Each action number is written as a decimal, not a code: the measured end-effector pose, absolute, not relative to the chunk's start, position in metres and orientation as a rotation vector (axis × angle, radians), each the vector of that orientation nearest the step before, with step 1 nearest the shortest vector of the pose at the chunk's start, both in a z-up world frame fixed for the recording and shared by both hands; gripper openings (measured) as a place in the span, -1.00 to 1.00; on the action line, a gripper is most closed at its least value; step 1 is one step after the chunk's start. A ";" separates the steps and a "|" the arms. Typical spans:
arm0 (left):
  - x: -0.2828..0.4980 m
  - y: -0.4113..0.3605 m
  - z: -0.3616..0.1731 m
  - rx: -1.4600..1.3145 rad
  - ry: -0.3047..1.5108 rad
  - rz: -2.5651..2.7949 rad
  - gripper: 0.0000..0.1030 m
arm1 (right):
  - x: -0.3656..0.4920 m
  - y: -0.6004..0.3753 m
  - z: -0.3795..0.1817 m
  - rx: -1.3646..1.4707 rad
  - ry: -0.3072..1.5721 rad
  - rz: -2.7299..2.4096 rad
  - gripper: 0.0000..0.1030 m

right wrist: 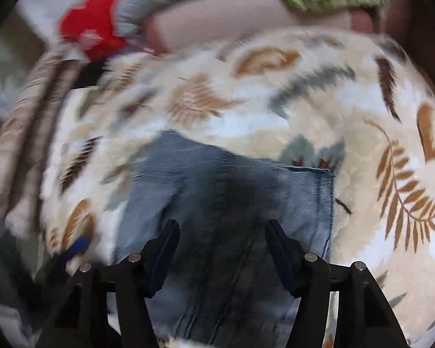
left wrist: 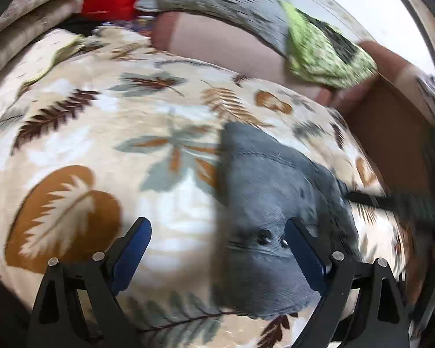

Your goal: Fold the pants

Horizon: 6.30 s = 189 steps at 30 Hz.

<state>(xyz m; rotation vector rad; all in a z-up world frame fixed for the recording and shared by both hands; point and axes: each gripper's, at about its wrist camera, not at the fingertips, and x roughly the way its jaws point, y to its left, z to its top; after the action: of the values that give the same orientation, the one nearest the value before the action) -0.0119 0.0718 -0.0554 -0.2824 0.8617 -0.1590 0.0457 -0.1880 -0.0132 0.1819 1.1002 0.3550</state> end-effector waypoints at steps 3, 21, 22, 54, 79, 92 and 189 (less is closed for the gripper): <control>-0.005 0.078 -0.060 -0.286 0.912 -0.108 0.81 | 0.017 -0.192 -0.055 0.140 1.180 0.353 0.46; -0.011 0.058 -0.053 -0.101 0.983 0.009 0.81 | -0.047 -0.212 -0.030 0.122 0.950 0.358 0.91; -0.011 0.058 -0.053 -0.101 0.984 0.010 0.81 | -0.045 -0.213 -0.029 0.111 0.935 0.362 0.91; 0.001 0.061 -0.066 -0.122 0.985 -0.049 0.81 | 0.022 -0.264 -0.050 0.792 1.013 0.681 0.92; -0.001 0.071 -0.074 -0.152 0.999 -0.048 0.81 | 0.068 -0.205 -0.052 0.015 1.058 0.135 0.87; -0.004 0.067 -0.069 -0.123 1.004 -0.031 0.81 | -0.010 -0.192 -0.044 -0.133 0.987 0.187 0.89; 0.054 0.059 0.017 -0.219 0.808 -0.295 -0.62 | 0.069 -0.235 0.015 0.393 1.037 0.594 -0.73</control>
<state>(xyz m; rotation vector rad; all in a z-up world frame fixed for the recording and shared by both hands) 0.0538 0.0586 0.0175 -0.2194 0.8083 -0.2954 0.0692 -0.2347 0.0150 0.3928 1.0368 0.5942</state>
